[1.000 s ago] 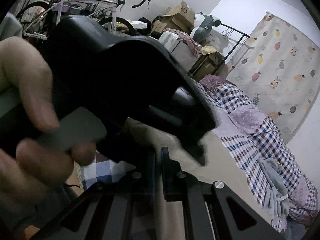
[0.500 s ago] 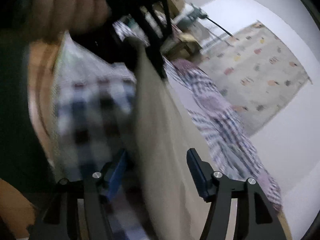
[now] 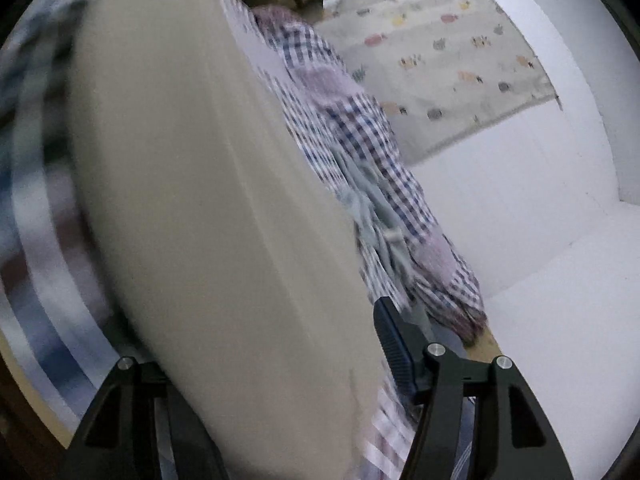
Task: Fold clothes
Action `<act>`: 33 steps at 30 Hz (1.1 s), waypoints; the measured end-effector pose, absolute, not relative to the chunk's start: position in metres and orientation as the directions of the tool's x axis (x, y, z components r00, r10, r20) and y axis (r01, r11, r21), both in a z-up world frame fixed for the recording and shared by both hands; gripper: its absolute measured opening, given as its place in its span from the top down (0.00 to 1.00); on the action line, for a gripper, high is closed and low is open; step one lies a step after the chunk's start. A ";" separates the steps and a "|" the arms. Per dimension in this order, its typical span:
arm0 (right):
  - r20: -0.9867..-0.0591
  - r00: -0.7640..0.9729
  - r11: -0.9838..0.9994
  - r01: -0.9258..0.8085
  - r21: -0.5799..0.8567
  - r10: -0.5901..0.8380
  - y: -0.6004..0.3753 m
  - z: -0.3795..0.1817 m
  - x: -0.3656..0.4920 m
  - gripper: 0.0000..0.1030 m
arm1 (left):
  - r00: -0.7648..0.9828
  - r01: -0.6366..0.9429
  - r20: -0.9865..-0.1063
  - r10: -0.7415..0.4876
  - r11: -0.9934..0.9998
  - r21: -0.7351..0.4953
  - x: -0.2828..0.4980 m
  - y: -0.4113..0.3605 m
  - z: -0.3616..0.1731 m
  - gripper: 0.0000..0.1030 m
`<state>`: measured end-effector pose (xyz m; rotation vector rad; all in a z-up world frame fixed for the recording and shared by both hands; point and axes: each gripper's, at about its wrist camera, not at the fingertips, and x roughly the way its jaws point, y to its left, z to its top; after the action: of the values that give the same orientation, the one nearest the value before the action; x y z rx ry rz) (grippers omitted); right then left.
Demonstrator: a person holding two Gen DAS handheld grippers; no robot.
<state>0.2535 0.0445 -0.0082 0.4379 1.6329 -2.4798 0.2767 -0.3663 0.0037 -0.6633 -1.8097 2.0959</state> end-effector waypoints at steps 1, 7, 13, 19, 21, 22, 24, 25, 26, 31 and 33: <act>-0.319 -0.946 -0.395 0.272 -0.878 0.058 0.056 -0.009 0.255 0.37 | -0.851 0.078 -0.153 0.502 -0.166 -0.983 0.276 -0.366 0.003 0.95; -0.326 -0.944 -0.320 0.293 -0.901 0.054 0.089 -0.012 0.264 0.64 | -0.853 0.096 -0.168 0.495 -0.168 -0.981 0.281 -0.367 0.000 0.95; -0.402 -0.915 -0.342 0.364 -0.866 0.043 0.096 -0.006 0.265 0.85 | -0.851 0.105 -0.189 0.489 -0.194 -0.975 0.283 -0.365 0.005 0.95; -0.400 -0.916 -0.402 0.372 -0.837 -0.016 0.098 0.048 0.276 0.89 | -0.858 0.078 -0.182 0.480 -0.227 -0.971 0.289 -0.360 0.033 0.95; -0.404 -0.914 -0.408 0.384 -0.829 -0.040 0.099 0.071 0.280 0.90 | -0.864 0.051 -0.157 0.478 -0.227 -0.972 0.292 -0.359 0.049 0.95; -0.407 -0.912 -0.410 0.391 -0.824 -0.052 0.099 0.083 0.282 0.90 | -0.867 0.033 -0.141 0.478 -0.228 -0.973 0.294 -0.358 0.060 0.95; -0.423 -0.903 -0.410 0.413 -0.813 -0.072 0.100 0.107 0.285 0.90 | -0.869 -0.002 -0.113 0.482 -0.231 -0.973 0.299 -0.355 0.080 0.95; -0.426 -0.901 -0.410 0.418 -0.810 -0.078 0.101 0.121 0.288 0.90 | -0.869 -0.026 -0.093 0.486 -0.234 -0.972 0.303 -0.353 0.093 0.95; -0.432 -0.898 -0.414 0.425 -0.805 -0.081 0.103 0.134 0.290 0.90 | -0.871 -0.046 -0.077 0.486 -0.237 -0.970 0.307 -0.352 0.106 0.95; -0.460 -0.883 -0.445 0.452 -0.773 -0.098 0.122 0.211 0.309 0.90 | -0.877 -0.137 0.007 0.481 -0.235 -0.962 0.336 -0.347 0.167 0.95; -0.463 -0.880 -0.459 0.455 -0.763 -0.104 0.131 0.242 0.318 0.90 | -0.879 -0.163 0.031 0.476 -0.238 -0.957 0.349 -0.345 0.193 0.95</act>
<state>0.3182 0.1311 0.2417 0.5073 1.4011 -2.3770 0.3491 -0.3452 0.1931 -0.3749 -1.6209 2.1596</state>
